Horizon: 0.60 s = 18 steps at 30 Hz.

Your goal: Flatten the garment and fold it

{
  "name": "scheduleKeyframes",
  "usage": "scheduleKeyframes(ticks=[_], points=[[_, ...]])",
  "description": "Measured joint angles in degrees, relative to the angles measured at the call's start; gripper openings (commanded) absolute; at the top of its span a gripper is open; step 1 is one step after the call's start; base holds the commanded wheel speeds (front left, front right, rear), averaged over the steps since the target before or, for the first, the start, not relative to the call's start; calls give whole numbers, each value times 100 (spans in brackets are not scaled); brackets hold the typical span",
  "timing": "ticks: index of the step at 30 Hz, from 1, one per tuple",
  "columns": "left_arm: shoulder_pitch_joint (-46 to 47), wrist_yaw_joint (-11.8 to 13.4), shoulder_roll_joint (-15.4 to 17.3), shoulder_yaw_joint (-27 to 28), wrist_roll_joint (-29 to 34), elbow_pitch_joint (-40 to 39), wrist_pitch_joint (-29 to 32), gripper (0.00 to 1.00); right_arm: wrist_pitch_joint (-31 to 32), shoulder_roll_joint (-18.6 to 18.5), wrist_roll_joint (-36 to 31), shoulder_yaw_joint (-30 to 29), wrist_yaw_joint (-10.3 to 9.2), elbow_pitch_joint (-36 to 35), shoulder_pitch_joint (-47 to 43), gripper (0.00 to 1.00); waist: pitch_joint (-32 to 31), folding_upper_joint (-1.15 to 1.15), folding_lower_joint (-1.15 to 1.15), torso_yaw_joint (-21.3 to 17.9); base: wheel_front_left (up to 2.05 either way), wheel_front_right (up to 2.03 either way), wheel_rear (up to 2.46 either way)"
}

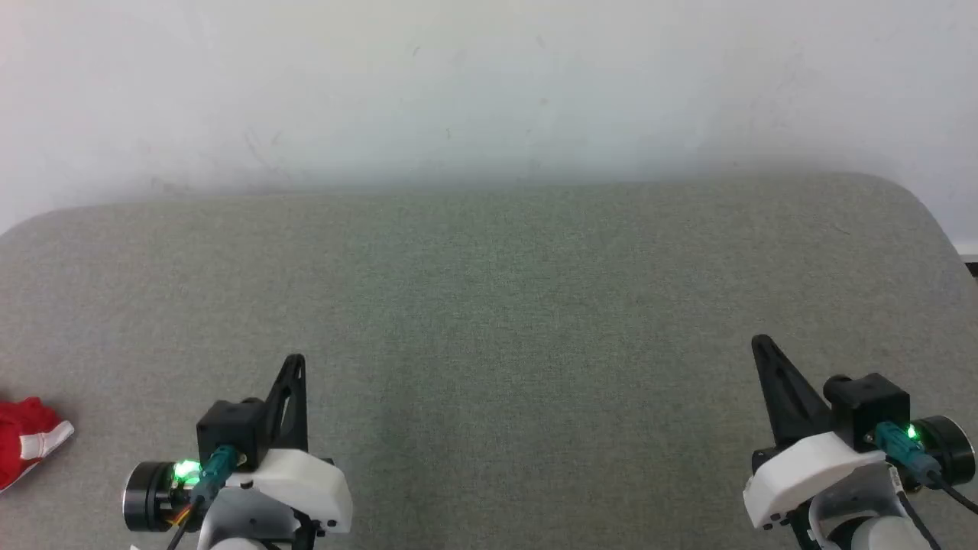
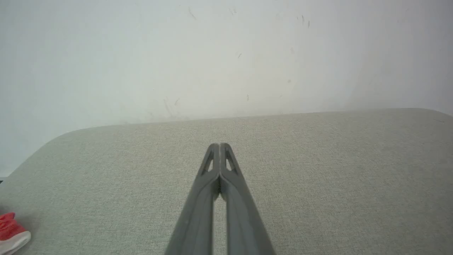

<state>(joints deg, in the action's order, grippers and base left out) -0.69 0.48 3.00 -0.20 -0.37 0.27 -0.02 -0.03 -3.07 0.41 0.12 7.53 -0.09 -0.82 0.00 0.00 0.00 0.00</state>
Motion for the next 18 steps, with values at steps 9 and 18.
scheduleKeyframes(ticks=[9, 18], points=[[0, 0, 0, 0, 0, 0, 0, 0, 0, 0, 0, 0, 0, 0, 0, 0, 0, 0, 0, 0, 0, 0, 0], [0, 0, 0, 0, 0, 0, 0, 0, 0, 0, 0, 0, 0, 0, 0, 0, 0, 0, 0, 0, 0, 0, 0]])
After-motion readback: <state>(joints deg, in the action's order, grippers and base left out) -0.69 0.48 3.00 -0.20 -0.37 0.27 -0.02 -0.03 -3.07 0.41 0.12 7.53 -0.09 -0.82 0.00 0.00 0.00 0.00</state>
